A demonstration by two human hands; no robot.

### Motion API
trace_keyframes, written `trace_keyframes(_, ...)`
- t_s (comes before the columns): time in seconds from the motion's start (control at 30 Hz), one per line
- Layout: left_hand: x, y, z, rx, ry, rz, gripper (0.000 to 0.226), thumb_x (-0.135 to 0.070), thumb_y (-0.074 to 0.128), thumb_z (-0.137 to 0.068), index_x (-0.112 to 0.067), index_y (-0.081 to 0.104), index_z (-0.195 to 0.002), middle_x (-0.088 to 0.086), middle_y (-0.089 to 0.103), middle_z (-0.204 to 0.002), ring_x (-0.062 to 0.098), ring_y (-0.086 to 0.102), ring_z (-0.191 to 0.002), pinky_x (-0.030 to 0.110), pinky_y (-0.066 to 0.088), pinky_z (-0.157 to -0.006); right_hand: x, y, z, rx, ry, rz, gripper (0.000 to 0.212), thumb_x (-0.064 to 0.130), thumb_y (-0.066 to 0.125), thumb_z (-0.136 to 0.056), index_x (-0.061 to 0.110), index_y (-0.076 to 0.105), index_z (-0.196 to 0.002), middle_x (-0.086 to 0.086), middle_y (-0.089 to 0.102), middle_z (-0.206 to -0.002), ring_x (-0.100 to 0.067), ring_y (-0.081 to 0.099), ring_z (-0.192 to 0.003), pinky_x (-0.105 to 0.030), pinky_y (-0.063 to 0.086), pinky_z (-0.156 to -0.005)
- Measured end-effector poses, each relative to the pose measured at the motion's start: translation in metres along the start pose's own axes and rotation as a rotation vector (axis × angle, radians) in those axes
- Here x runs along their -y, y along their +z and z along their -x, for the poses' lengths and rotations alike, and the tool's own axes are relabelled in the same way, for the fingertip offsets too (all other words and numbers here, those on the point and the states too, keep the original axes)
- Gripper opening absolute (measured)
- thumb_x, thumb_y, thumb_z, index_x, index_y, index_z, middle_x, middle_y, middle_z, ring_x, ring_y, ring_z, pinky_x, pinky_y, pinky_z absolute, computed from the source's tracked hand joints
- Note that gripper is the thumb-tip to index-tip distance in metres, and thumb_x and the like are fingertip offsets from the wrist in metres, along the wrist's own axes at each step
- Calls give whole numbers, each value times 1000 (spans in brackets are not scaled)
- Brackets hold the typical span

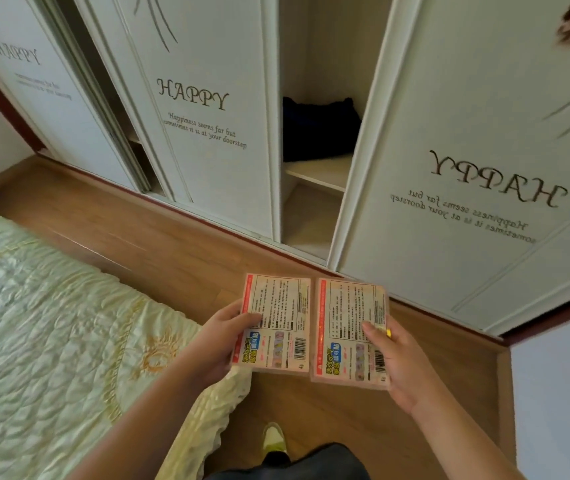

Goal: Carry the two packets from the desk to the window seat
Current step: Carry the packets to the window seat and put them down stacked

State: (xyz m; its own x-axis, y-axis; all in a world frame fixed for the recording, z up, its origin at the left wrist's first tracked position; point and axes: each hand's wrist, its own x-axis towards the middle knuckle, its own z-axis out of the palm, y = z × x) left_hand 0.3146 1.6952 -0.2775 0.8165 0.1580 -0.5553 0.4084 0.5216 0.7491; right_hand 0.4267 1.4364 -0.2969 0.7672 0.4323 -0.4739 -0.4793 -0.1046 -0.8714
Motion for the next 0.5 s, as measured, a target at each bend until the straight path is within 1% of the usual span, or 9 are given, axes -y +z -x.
trace_keyframes(0.1, -29, -11, -26, 0, 22, -17, 28, -8, 53, -99, -18, 59, -125, 19, 77, -110, 34, 77, -96, 36, 65, -66, 26, 14, -34, 6, -11, 26, 23, 29, 59, -97, 36, 67, -118, 0, 81, -107, -23, 79, -93, -37, 62, -66)
trace_keyframes(0.17, -47, -17, -40, -13, 36, -31, 26, -8, 54, -99, -20, 61, -122, 18, 78, -109, 34, 77, -96, 36, 65, -66, 41, 21, -54, 18, -22, 42, 25, 29, 58, -99, 33, 66, -122, 0, 82, -106, -22, 79, -92, -34, 63, -64)
trace_keyframes(0.27, -67, -24, -61, -29, 50, -27, 26, -9, 54, -99, -21, 61, -122, 17, 78, -110, 35, 76, -98, 38, 66, -69, 62, 27, -82, 45, -32, 79, 24, 30, 57, -99, 36, 64, -121, 2, 82, -103, -18, 80, -88, -28, 63, -59)
trace_keyframes(0.3, -72, -27, -68, -37, 54, -27, 27, -9, 54, -99, -21, 60, -123, 17, 78, -111, 36, 76, -99, 39, 66, -71, 69, 28, -93, 52, -33, 84, 24, 30, 57, -99, 35, 64, -121, 2, 82, -103, -18, 80, -88, -29, 63, -59)
trace_keyframes(0.4, -86, -30, -93, -77, 60, -30, 27, -10, 54, -99, -22, 59, -123, 17, 78, -111, 37, 75, -101, 44, 65, -77, 86, 29, -129, 75, -17, 88, 26, 28, 58, -98, 31, 65, -123, -2, 82, -105, -23, 79, -92, -38, 63, -66)
trace_keyframes(0.5, -101, -30, -121, -119, 66, -26, 27, -11, 54, -99, -22, 59, -123, 16, 78, -111, 37, 75, -102, 47, 64, -80, 99, 29, -170, 116, -2, 96, 27, 29, 58, -98, 32, 64, -124, -2, 82, -106, -23, 79, -93, -36, 64, -64)
